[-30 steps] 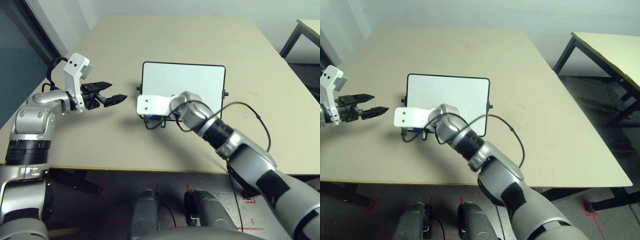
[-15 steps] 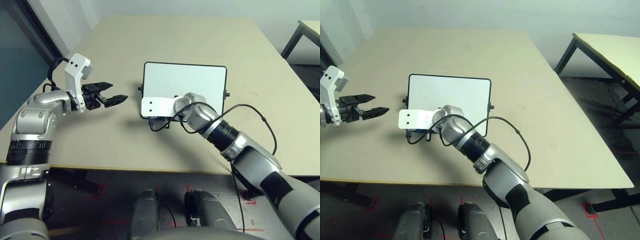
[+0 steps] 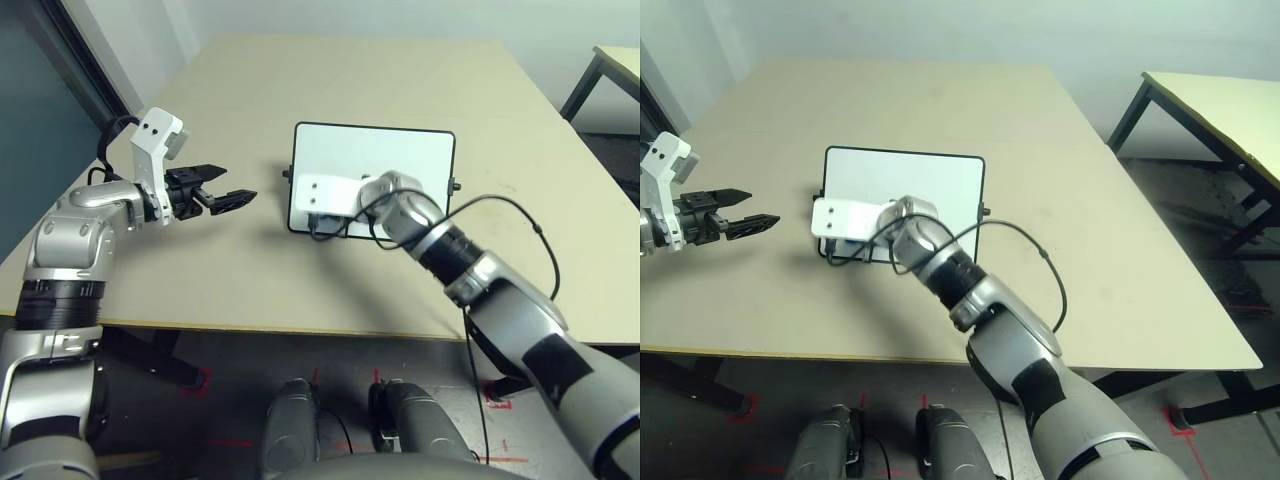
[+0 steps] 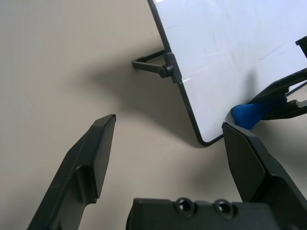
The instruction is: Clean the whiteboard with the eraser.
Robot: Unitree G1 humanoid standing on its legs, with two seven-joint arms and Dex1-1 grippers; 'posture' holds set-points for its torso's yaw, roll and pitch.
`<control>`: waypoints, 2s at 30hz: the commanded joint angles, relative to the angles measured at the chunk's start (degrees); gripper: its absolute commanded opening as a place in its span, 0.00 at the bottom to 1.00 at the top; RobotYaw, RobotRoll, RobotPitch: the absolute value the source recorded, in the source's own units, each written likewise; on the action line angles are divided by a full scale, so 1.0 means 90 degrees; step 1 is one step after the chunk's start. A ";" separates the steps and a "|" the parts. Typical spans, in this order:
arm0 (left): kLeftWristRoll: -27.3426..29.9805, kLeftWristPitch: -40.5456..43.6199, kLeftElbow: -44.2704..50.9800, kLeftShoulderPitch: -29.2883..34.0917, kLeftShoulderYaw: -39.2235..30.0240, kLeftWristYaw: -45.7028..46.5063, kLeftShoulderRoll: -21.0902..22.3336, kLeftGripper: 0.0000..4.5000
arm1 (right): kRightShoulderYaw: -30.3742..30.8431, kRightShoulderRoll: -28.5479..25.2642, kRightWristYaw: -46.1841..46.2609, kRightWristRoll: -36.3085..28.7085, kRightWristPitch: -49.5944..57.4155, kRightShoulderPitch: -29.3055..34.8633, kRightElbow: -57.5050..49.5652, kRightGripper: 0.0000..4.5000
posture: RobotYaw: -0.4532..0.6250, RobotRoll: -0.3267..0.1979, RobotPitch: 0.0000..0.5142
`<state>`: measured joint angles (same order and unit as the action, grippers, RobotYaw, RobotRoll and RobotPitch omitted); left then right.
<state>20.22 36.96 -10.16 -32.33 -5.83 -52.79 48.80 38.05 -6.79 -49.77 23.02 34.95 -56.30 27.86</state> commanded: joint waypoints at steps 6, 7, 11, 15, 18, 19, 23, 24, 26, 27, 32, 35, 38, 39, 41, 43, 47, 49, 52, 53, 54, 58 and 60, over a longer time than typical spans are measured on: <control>-0.0071 -0.0028 -0.0099 -0.0042 0.0058 -0.0035 -0.0010 1.00 | -0.0607 0.0187 0.0781 -0.0061 -0.0167 -0.0755 0.1615 0.13 | 0.44 0.62 0.20; -0.0072 -0.0069 -0.0099 -0.0046 0.0040 -0.0016 -0.0027 1.00 | -0.0684 0.0176 0.0781 -0.0096 -0.0141 -0.0768 0.1660 0.13 | 0.44 0.62 0.20; -0.0024 -0.0418 -0.0129 -0.0099 -0.0261 0.0272 -0.0198 1.00 | -0.1662 0.0038 0.0935 -0.0621 0.0353 -0.1201 0.1354 0.13 | 0.45 0.62 0.20; -0.0008 -0.1130 -0.0279 -0.0221 -0.0712 0.0794 -0.0524 1.00 | -0.2802 -0.0359 0.1424 -0.1155 0.0678 -0.1703 0.0984 0.13 | 0.44 0.62 0.19; 0.0030 -0.1603 -0.0313 -0.0256 -0.1005 0.1191 -0.0833 1.00 | -0.3540 -0.0770 0.1874 -0.1424 0.0850 -0.1900 0.0719 0.13 | 0.43 0.62 0.18; 0.0034 -0.1770 -0.0314 -0.0246 -0.1100 0.1328 -0.0944 1.00 | -0.3784 -0.0900 0.2039 -0.1506 0.0946 -0.1945 0.0627 0.13 | 0.43 0.62 0.18; -0.0018 -0.2423 -0.0463 -0.0200 -0.1440 0.1894 -0.1330 1.00 | -0.4795 -0.1479 0.2932 -0.1793 0.1154 -0.2024 0.0550 0.13 | 0.42 0.62 0.17; -0.0063 -0.2718 -0.0667 -0.0216 -0.1572 0.2127 -0.1434 1.00 | -0.5193 -0.1764 0.3315 -0.1852 0.1115 -0.1926 0.0671 0.13 | 0.41 0.62 0.16; -0.0106 -0.3244 -0.1171 -0.0292 -0.1807 0.2530 -0.1598 1.00 | -0.5692 -0.2264 0.3809 -0.1915 0.1154 -0.1454 0.0894 0.13 | 0.40 0.62 0.16; -0.0158 -0.3492 -0.1474 -0.0337 -0.1850 0.2659 -0.1627 1.00 | -0.5816 -0.2386 0.3942 -0.1965 0.1182 -0.1140 0.0958 0.13 | 0.39 0.62 0.15; -0.0331 -0.4348 -0.2904 -0.0577 -0.1862 0.2862 -0.1713 1.00 | -0.6019 -0.2318 0.4078 -0.2256 0.1739 0.0272 0.0680 0.13 | 0.37 0.62 0.14; -0.0452 -0.4635 -0.3551 -0.0716 -0.1716 0.2731 -0.1784 1.00 | -0.6214 -0.2050 0.4213 -0.2524 0.2203 0.0883 0.0223 0.13 | 0.37 0.62 0.15; -0.0511 -0.4760 -0.4030 -0.0937 -0.1551 0.2625 -0.1843 1.00 | -0.6202 -0.1818 0.4293 -0.2716 0.2694 0.1416 -0.0453 0.13 | 0.35 0.62 0.17; -0.0529 -0.4777 -0.4150 -0.1007 -0.1505 0.2592 -0.1866 1.00 | -0.6157 -0.1774 0.4299 -0.2757 0.2848 0.1552 -0.0671 0.13 | 0.35 0.62 0.18; -0.0569 -0.4848 -0.4324 -0.1105 -0.1441 0.2556 -0.1893 1.00 | -0.6113 -0.1733 0.4310 -0.2814 0.3059 0.1695 -0.0953 0.13 | 0.34 0.62 0.19; -0.0576 -0.4863 -0.4473 -0.1174 -0.1406 0.2546 -0.1936 1.00 | -0.6068 -0.1663 0.4301 -0.2887 0.3292 0.1805 -0.1266 0.13 | 0.34 0.62 0.19; -0.0586 -0.4917 -0.4596 -0.1210 -0.1358 0.2537 -0.2057 1.00 | -0.6045 -0.1671 0.4303 -0.2957 0.3303 0.1889 -0.1390 0.20 | 0.33 0.62 0.20; -0.0581 -0.4939 -0.4597 -0.1202 -0.1358 0.2563 -0.2132 1.00 | -0.6050 -0.1709 0.4286 -0.2961 0.3004 0.1907 -0.1339 0.33 | 0.33 0.62 0.20; -0.0553 -0.5021 -0.4621 -0.1232 -0.1421 0.2748 -0.2275 1.00 | -0.6270 -0.1794 0.4280 -0.3050 0.2198 0.1851 -0.1116 0.58 | 0.32 0.62 0.20; -0.0542 -0.5101 -0.4653 -0.1247 -0.1459 0.2828 -0.2318 1.00 | -0.6383 -0.1871 0.4282 -0.3093 0.1819 0.1834 -0.0985 0.64 | 0.32 0.62 0.19; -0.0541 -0.5158 -0.4682 -0.1267 -0.1478 0.2888 -0.2350 1.00 | -0.6447 -0.1940 0.4279 -0.3130 0.1543 0.1812 -0.0856 0.71 | 0.32 0.62 0.19; -0.0490 -0.5526 -0.4934 -0.1332 -0.1593 0.3108 -0.2464 1.00 | -0.6740 -0.2248 0.4073 -0.3328 -0.0709 0.1704 0.0161 0.99 | 0.31 0.62 0.17; -0.0489 -0.5694 -0.5090 -0.1339 -0.1622 0.3190 -0.2490 1.00 | -0.6789 -0.2427 0.3994 -0.3337 -0.1658 0.1641 0.0865 0.99 | 0.30 0.62 0.14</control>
<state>15.76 -12.80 -54.16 -43.98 -19.61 -24.77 26.80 -22.21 -28.02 -13.16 -6.58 26.30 -41.25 31.41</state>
